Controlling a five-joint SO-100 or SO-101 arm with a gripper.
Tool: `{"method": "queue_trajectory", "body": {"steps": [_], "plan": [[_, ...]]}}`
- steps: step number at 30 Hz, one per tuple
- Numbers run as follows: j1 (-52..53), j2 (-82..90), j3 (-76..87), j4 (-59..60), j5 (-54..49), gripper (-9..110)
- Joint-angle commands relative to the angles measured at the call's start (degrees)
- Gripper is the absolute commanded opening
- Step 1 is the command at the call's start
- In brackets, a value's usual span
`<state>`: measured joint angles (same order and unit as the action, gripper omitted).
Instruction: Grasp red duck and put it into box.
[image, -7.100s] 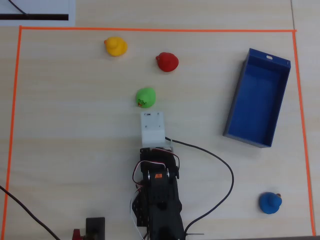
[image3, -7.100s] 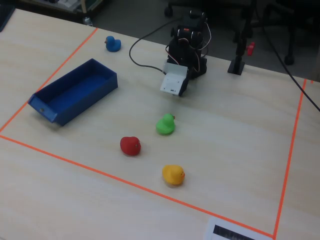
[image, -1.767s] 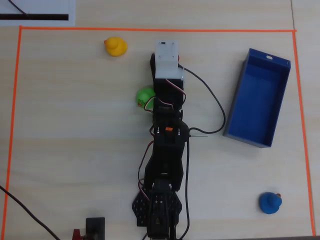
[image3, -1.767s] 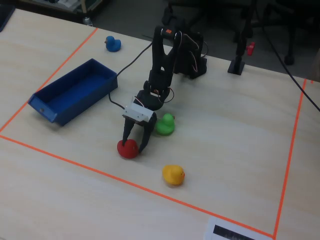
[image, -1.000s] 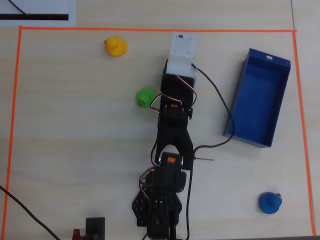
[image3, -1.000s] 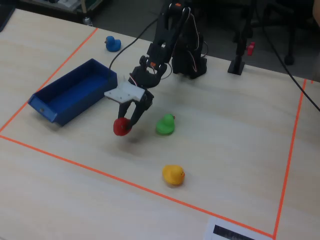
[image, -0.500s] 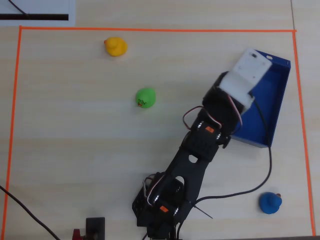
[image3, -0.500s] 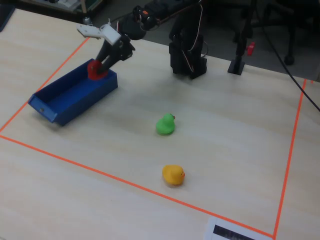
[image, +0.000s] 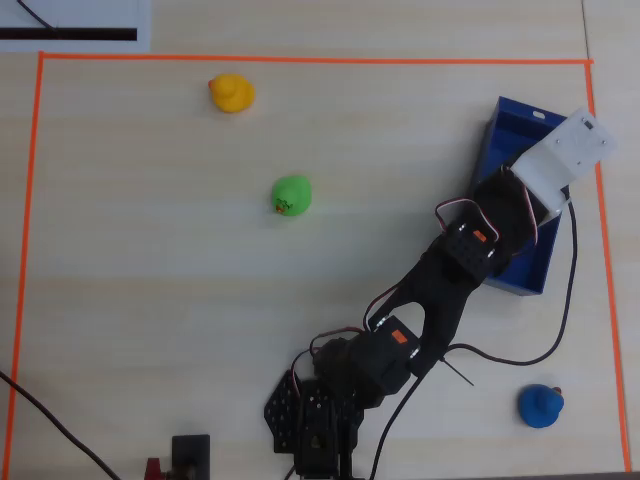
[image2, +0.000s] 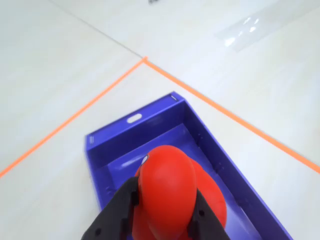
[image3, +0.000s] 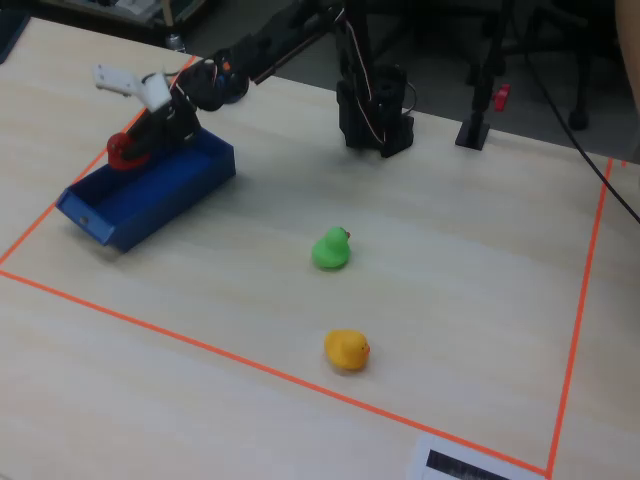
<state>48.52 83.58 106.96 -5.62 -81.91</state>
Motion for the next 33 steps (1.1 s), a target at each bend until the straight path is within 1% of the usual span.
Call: {"method": "queue_trajectory", "body": {"steps": [1,10,14,17,23,28,30,33], "plan": [[-0.62,-2.20,-1.23,-7.03,-0.70,0],[-0.44,-10.46,-1.49,-14.15,-4.66,0],[0.09,-14.06,-1.58,-17.31,-5.36,6],[0.44,-16.08,-2.02,-19.16,-5.36,13],[1.05,-16.61,-3.25,-18.46,-4.57,22],[1.49,-14.68,-3.69,-18.46,-0.18,24],[1.49,-13.10,-4.66,-20.04,4.83,24],[1.76,-8.44,-5.71,-18.72,10.81,24]]}}
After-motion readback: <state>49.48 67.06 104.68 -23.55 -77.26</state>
